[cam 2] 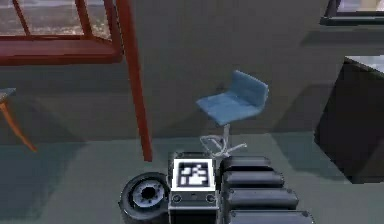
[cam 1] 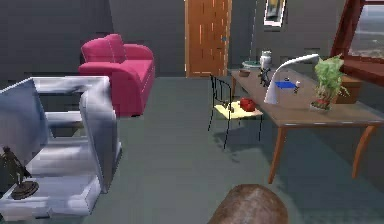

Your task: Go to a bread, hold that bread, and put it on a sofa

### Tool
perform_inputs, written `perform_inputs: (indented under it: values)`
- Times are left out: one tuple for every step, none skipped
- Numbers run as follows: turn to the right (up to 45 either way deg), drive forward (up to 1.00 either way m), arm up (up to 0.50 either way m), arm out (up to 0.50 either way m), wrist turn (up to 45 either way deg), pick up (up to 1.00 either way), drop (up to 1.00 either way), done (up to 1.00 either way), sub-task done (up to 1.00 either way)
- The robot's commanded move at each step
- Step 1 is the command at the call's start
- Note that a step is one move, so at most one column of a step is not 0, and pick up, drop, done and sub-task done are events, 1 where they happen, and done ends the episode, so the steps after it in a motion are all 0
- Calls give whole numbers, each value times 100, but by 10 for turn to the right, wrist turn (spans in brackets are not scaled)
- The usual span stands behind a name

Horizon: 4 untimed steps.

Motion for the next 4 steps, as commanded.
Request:
perform_inputs:
  values:
    - [0,40,0,0,0,0,0,0,0]
    - [-60,0,0,0,0,0,0,0,0]
    - [0,100,0,0,0,0,0,0,0]
    - [0,100,0,0,0,0,0,0,0]
